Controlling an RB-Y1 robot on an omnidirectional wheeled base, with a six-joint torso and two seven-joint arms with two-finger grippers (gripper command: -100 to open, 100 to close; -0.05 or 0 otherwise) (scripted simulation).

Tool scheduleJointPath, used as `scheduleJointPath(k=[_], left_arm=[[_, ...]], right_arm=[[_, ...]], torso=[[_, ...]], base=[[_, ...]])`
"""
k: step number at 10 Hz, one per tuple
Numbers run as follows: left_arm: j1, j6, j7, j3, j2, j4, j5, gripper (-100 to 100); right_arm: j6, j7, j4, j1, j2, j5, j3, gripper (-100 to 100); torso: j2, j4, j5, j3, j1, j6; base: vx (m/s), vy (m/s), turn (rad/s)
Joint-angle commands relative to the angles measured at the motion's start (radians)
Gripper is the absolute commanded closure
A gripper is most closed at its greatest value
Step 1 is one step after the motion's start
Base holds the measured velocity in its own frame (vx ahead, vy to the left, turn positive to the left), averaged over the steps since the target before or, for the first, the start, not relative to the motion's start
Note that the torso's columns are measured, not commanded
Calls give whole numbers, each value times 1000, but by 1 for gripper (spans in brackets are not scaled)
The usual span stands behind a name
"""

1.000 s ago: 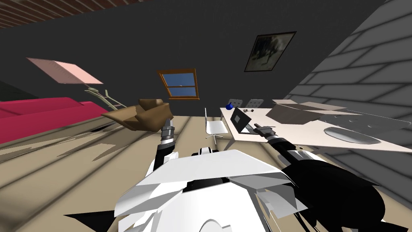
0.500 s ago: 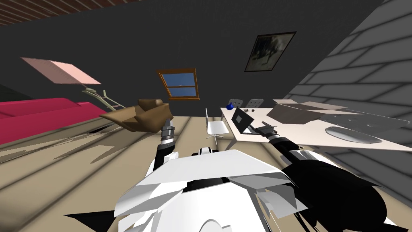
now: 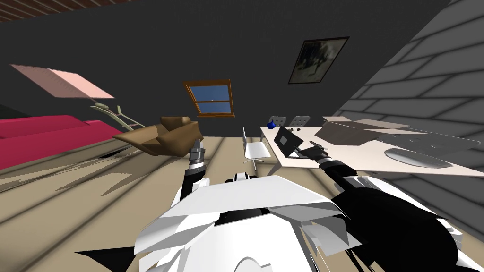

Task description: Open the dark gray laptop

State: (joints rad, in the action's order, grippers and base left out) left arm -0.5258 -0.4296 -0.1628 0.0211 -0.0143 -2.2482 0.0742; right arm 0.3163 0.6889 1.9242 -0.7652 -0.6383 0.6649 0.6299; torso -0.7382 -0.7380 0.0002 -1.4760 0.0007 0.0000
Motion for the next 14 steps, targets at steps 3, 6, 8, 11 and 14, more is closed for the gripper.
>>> scheduleJointPath(k=[3, 6, 8, 11, 14], left_arm=[[0, 0, 0, 0, 0, 0, 0, 0], [0, 0, 0, 0, 0, 0, 0, 0], [0, 0, 0, 0, 0, 0, 0, 0], [0, 0, 0, 0, 0, 0, 0, 0], [0, 0, 0, 0, 0, 0, 0, 0]], right_arm=[[-2, 22, 8, -6, 1, 16, 7, 100], [-3, -68, -32, 10, -20, -51, -9, 100], [-3, -113, -51, 18, -30, -85, -16, 100], [-4, -181, -81, 30, -46, -136, -28, 100], [4, -224, -117, 59, -40, -172, -49, 100]], torso=[[-1, 0, -1, 1, -3, 0], [-1, 0, 1, 0, -4, 1], [0, 0, -1, 0, -3, 1], [0, 0, -1, 0, -3, 1], [1, 1, -1, 0, -1, 2]], base=[[9, 12, -2], [-40, -74, 40], [-40, -73, 21], [-41, -68, 27], [-30, -55, 30]])
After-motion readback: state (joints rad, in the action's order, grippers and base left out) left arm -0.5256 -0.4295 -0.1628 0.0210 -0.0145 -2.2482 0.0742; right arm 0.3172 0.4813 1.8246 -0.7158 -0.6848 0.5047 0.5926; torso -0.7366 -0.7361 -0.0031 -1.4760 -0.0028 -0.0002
